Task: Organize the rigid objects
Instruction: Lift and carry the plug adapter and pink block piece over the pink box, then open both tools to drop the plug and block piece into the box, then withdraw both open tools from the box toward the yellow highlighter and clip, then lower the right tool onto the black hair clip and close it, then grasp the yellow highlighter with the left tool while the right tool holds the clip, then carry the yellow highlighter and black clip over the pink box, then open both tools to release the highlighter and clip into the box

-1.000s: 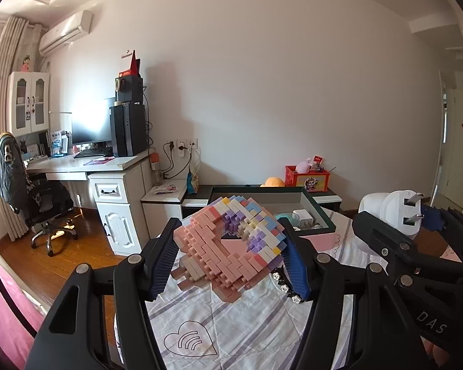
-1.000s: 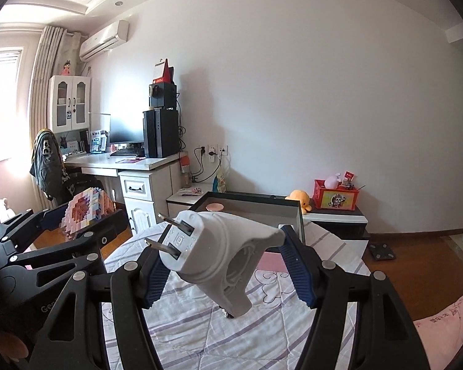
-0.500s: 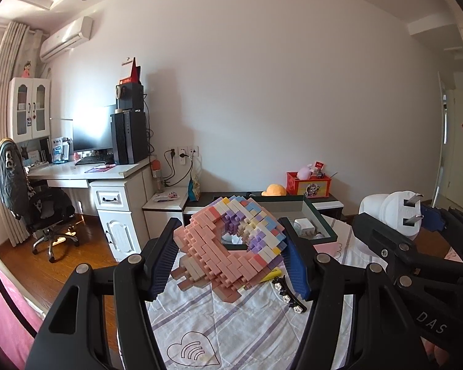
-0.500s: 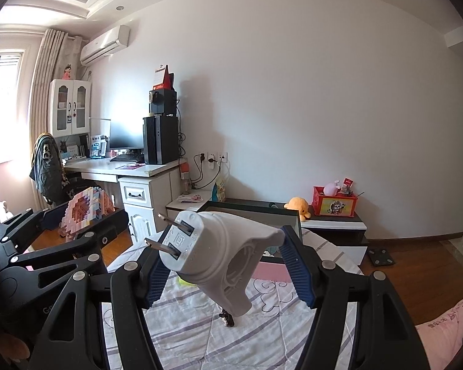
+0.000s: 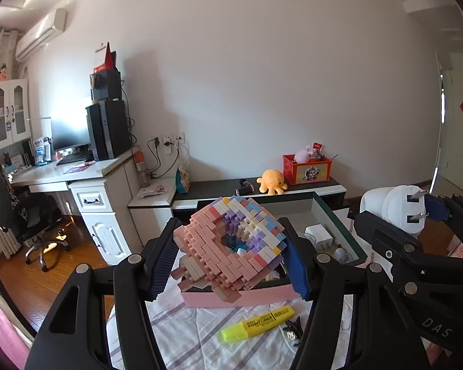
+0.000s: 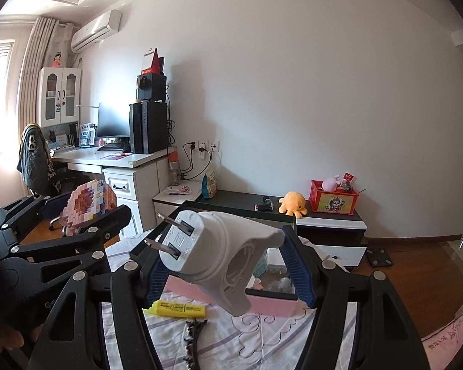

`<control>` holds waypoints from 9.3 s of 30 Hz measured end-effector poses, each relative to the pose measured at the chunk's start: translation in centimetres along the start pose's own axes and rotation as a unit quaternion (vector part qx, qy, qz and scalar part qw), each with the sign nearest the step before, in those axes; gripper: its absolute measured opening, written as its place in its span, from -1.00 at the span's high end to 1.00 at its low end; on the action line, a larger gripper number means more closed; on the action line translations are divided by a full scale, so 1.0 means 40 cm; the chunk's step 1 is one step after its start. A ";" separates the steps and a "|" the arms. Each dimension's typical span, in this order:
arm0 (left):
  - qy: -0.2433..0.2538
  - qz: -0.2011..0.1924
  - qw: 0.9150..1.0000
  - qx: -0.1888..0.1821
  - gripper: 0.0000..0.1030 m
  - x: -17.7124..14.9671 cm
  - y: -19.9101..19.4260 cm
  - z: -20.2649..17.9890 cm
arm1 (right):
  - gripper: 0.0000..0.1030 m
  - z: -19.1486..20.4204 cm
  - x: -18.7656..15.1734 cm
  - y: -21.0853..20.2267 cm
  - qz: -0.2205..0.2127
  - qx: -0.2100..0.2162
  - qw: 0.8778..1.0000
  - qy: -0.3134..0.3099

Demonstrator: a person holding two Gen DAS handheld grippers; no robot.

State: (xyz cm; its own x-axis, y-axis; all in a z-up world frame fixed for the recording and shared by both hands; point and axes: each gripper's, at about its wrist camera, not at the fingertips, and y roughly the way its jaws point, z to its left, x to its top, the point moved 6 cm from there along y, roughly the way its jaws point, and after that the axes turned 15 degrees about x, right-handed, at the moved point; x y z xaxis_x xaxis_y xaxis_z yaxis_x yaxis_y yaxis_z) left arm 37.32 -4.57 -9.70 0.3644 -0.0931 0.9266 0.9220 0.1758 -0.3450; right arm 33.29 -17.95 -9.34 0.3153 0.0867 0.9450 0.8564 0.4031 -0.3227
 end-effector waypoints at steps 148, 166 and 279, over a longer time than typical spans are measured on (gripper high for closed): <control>0.014 0.232 0.972 -0.038 -1.00 -0.358 0.138 0.006 | 0.62 -0.054 -0.383 0.166 0.249 0.053 0.964 0.070; 0.109 0.236 0.964 -0.056 -0.43 -0.347 0.263 -0.163 | 0.62 -0.155 -0.387 0.139 0.236 0.042 0.964 0.115; 0.011 0.098 0.995 0.011 -0.83 -0.079 0.434 -0.126 | -0.62 -0.263 -0.116 0.376 0.096 -0.027 0.993 0.064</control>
State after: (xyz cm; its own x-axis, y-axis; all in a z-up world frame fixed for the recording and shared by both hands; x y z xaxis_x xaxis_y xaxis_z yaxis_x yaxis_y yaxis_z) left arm 52.84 -6.15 -19.39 0.5393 -0.0766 0.8386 0.8304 0.2142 -0.5144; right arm 48.99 -21.86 -19.11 0.5215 0.0394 0.8523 0.7950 0.3403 -0.5022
